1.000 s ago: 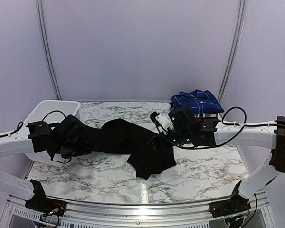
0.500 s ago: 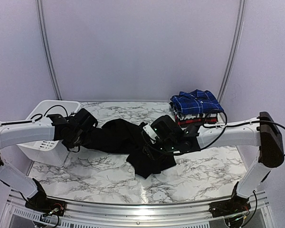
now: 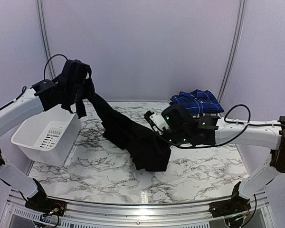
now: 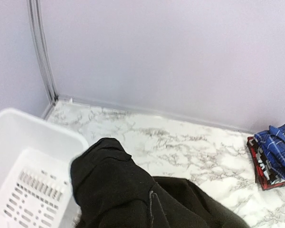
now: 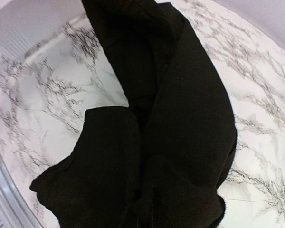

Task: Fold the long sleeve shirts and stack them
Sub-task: Pick up the crumpled shirt from the center of the board, then flatten out the crumpled shirt at the center of the board.

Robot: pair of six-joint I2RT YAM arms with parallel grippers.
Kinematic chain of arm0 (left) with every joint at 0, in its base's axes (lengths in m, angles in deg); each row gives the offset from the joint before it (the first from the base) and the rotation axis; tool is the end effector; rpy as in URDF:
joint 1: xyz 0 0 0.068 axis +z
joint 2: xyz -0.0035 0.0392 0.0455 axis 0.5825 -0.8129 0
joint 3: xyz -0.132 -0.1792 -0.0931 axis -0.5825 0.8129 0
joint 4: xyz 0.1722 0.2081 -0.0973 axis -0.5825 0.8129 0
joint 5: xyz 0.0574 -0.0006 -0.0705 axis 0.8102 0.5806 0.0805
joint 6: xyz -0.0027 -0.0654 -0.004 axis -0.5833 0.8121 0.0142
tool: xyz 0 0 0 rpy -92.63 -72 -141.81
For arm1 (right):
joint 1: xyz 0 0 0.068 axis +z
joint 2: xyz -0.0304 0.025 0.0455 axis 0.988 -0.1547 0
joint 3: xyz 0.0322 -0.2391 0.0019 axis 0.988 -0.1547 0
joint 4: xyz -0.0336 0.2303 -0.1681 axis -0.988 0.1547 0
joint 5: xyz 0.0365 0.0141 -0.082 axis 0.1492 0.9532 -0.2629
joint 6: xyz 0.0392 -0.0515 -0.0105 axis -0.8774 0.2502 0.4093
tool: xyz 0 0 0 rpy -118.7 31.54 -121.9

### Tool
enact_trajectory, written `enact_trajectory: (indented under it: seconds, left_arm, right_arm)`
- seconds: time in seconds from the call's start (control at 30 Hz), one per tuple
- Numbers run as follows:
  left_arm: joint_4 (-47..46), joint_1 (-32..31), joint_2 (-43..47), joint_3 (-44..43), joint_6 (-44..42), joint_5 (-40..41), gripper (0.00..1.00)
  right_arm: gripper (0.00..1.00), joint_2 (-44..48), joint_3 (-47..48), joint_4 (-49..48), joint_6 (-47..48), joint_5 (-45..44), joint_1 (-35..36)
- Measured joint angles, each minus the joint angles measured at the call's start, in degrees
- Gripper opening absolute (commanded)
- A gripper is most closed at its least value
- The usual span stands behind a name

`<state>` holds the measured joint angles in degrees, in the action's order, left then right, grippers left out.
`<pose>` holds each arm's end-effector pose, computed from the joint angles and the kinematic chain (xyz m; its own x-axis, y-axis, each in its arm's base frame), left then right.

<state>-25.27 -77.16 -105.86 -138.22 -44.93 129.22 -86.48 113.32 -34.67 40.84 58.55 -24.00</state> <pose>0.2926 -0.2148 0.3473 -0.3395 -0.2369 -0.9103 -0.1138 0.9710 -0.2103 0.2070 0.3097 0.2082 -0.5181 -0.4554 -0.7240 -0.7059 0.7056 0.0614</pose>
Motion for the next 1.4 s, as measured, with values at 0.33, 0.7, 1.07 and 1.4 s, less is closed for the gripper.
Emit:
enact_trajectory:
  seconds: [0.33, 0.7, 1.07, 1.4]
  left_arm:
    - [-1.5, 3.1, -1.0, -27.1, -16.4, 0.9, 0.00]
    - [-1.6, 5.2, -8.1, -33.7, -20.6, -7.5, 0.00]
    - [-0.7, 6.0, -15.5, -31.9, -18.8, -23.3, 0.00]
    - [-0.2, 1.0, -16.7, -25.5, -19.3, -41.6, 0.00]
  right_arm:
    - [0.00, 9.3, 11.8, 4.8, 1.7, 1.5, 0.0]
    - [0.00, 10.2, 5.5, 10.3, -4.5, -2.0, -5.9]
    - [0.00, 19.0, -10.4, 14.2, -13.4, -8.7, -9.9]
    - [0.57, 19.8, -13.1, 12.3, -13.8, -3.2, -9.2]
